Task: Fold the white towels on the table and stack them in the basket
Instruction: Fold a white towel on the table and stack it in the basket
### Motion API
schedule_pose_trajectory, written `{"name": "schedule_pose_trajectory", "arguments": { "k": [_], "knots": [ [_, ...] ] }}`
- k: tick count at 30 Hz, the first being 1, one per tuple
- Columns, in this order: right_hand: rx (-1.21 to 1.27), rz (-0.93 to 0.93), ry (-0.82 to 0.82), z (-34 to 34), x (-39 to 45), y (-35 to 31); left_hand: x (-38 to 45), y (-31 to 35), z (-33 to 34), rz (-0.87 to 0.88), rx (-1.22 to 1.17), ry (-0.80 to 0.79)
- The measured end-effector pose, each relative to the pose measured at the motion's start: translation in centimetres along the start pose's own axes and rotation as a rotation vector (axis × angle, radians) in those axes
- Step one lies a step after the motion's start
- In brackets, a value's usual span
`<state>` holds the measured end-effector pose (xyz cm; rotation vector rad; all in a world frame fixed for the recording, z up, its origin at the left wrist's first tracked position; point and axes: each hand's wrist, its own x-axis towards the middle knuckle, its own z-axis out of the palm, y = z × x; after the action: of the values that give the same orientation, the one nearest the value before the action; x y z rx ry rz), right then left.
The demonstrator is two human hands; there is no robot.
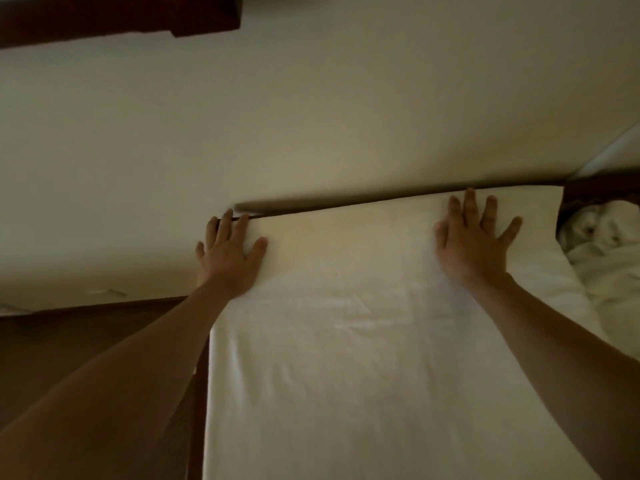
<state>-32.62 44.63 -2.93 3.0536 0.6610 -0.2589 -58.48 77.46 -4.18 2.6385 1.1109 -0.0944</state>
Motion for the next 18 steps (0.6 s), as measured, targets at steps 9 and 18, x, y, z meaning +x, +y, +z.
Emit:
{"name": "schedule_pose_trajectory", "arguments": {
  "k": [9, 18],
  "knots": [
    [0.187, 0.048, -0.037, 5.2, -21.0, -21.5, -5.6, -0.9, 0.4, 0.356, 0.037, -0.043],
    [0.253, -0.168, -0.051, 6.2, -29.8, -32.4, -3.3, -4.8, -1.3, 0.31, 0.13, -0.205]
  ]
}}
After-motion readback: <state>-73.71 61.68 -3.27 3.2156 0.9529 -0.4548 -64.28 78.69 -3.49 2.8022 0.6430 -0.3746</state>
